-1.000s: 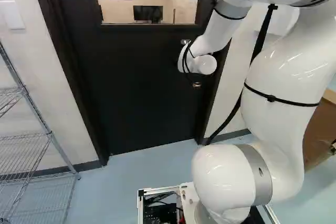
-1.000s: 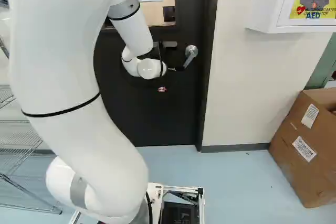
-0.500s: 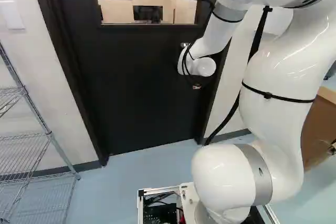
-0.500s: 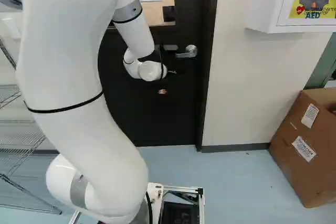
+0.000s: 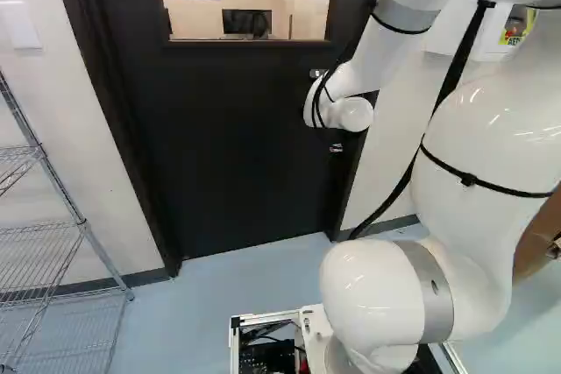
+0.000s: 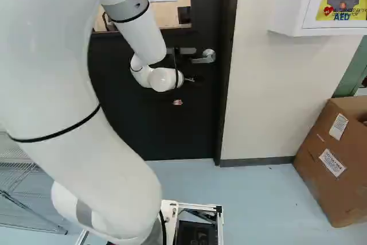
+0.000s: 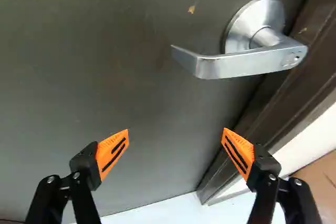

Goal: Open the door and move inside

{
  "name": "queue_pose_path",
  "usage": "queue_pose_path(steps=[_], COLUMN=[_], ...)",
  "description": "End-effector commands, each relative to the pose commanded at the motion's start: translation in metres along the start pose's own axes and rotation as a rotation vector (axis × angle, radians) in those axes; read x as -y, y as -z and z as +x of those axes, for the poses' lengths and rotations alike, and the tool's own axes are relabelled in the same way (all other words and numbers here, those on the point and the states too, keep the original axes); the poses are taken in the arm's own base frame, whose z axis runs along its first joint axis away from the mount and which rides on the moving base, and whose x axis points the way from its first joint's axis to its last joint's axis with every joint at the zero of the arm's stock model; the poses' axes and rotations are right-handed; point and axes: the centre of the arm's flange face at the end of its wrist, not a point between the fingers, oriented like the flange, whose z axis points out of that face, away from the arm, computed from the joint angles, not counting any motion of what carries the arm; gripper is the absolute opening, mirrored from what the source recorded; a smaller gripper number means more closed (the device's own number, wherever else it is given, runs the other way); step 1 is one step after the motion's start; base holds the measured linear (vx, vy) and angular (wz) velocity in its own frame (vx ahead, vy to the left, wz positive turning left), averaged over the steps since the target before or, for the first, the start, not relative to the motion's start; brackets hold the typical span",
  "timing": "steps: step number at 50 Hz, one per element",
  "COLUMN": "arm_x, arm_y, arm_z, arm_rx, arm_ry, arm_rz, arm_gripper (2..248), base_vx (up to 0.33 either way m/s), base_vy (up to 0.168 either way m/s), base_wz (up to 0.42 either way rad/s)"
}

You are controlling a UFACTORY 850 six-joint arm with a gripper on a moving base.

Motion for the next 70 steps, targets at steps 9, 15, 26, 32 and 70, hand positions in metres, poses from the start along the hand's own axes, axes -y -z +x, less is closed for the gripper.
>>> queue_pose_path(steps=[9, 15, 26, 32, 70], arm_x=[-0.008, -0.012, -0.013, -0.013, -0.013], arm_y=[0.020, 0.031, 0.039, 0.043, 0.062], arm_z=[0.001, 0.004, 0.012, 0.017, 0.052], arm_rx=[-0.021, -0.037, -0.064, -0.079, -0.172], arm_ry=[-0.007, -0.010, -0.011, -0.011, -0.009], arm_rz=[-0.017, -0.026, -0.030, -0.030, -0.031], arm_gripper=[247, 247, 247, 247, 247], base_vx=[0.000, 0.000, 0.000, 0.000, 0.000], base_vy=[0.000, 0.000, 0.000, 0.000, 0.000], base_wz=[0.000, 0.000, 0.000, 0.000, 0.000])
